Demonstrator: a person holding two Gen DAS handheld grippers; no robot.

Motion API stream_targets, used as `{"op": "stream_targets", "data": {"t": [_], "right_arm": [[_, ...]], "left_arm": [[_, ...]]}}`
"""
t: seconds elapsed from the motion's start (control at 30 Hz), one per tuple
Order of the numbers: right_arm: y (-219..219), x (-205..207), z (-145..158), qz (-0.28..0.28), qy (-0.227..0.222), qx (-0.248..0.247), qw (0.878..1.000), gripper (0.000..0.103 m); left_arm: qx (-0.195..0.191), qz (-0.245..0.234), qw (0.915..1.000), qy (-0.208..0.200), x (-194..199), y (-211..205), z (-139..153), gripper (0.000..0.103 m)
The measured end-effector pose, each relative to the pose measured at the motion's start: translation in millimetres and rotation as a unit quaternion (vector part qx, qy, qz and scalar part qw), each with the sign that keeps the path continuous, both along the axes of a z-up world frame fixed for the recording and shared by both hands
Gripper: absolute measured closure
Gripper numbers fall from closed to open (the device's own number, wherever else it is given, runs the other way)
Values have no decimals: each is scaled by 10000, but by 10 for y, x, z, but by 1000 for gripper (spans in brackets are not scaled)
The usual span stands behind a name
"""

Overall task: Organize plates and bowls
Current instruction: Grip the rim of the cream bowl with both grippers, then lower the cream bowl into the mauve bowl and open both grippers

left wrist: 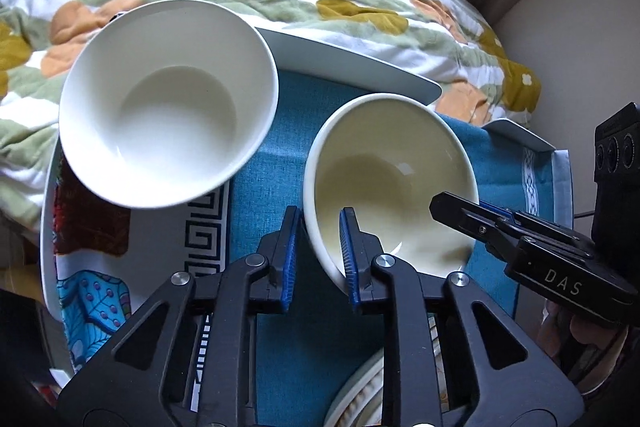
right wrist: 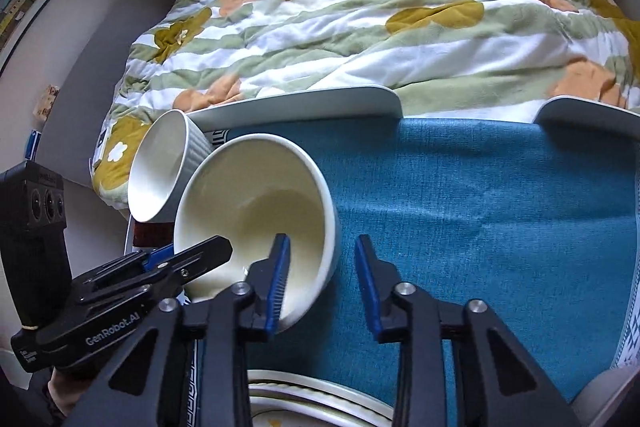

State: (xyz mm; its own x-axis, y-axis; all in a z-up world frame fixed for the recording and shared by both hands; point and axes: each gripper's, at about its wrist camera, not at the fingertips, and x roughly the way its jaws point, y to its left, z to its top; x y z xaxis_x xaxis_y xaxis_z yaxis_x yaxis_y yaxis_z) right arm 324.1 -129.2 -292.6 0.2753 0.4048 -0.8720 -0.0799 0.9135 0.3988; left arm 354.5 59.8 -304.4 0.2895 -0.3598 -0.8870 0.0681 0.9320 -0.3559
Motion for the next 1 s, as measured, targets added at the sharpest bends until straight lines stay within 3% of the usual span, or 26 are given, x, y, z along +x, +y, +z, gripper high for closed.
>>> {"op": "stream_targets", "data": {"t": [0.07, 0.4, 0.77, 1.0], "right_arm": [[-5, 3, -10, -28, -16, -47, 10000, 89], [-53, -40, 51, -129, -115, 107, 9998, 89], [-184, -268, 418, -335, -485, -20, 9983, 89], [-429, -573, 867, -606, -930, -73, 9938, 89]], "left_arm": [[25, 15, 10000, -16, 8, -7, 1, 86], [256, -99, 9996, -111, -24, -55, 99, 86], [242, -292, 9984, -426, -232, -212, 537, 86], [77, -588, 9951, -785, -409, -496, 1031, 86]]}}
